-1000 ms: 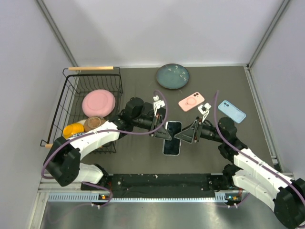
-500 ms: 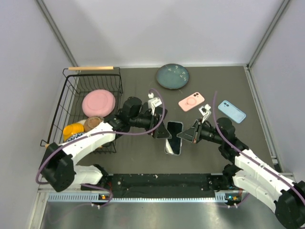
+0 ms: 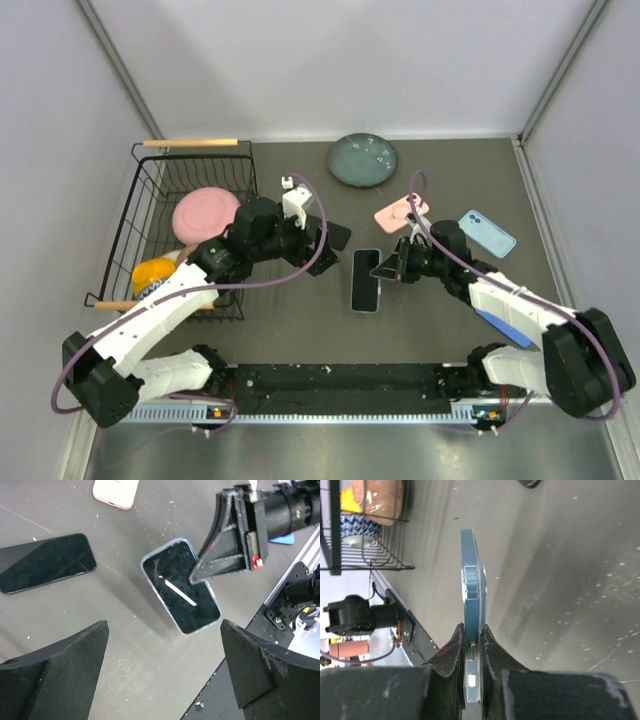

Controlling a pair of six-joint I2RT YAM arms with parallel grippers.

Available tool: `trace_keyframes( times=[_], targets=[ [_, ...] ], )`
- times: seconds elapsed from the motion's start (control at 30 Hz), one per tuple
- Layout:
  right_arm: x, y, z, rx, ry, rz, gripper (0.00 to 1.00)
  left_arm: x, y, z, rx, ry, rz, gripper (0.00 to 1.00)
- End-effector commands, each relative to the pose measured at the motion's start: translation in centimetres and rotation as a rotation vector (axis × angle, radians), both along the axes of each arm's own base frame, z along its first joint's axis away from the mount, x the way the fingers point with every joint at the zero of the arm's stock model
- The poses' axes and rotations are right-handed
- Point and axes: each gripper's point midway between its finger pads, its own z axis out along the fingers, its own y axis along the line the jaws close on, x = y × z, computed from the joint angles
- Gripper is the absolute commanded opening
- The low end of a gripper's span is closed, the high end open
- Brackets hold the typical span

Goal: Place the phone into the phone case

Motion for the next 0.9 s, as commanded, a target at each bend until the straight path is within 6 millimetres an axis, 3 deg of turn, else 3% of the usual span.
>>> trace_keyframes(
  times=[0.0,0.17,0.4,0.57,0.67,0.87],
  targets=[
    [3.3,0.3,2.0,0.053,-0.078,0.017,0.0,0.6,1.0,0.9,0.022,-0.061,0.031,0.99],
    [4.6,0.0,-0.6,-0.004,-0.022,0.017,0.01,2.5,3.8,-0.6,0.13,-0.073,0.198,0.99],
    [5.5,-0.7,-4.0,-0.034,0.039,0.005,0.11,3.3,5.4,-0.8,0.125,-0.06,0.333,0.99],
    [5.9,-1.3,-6.4,-0.098,0.093,-0.015,0.2,2.9,5.0,-0.2,0.048,-0.085,0.323,0.96],
    [6.2,-2.0,-6.4,-0.136,0.081,-0.042,0.24,2.7,5.5,0.5,0.062,-0.133,0.308,0.93],
    [7.0,-3.7,-5.3,-0.239,0.069,-0.118,0.41,0.5,3.8,1.6,-0.047,-0.156,0.181,0.9]
  ],
)
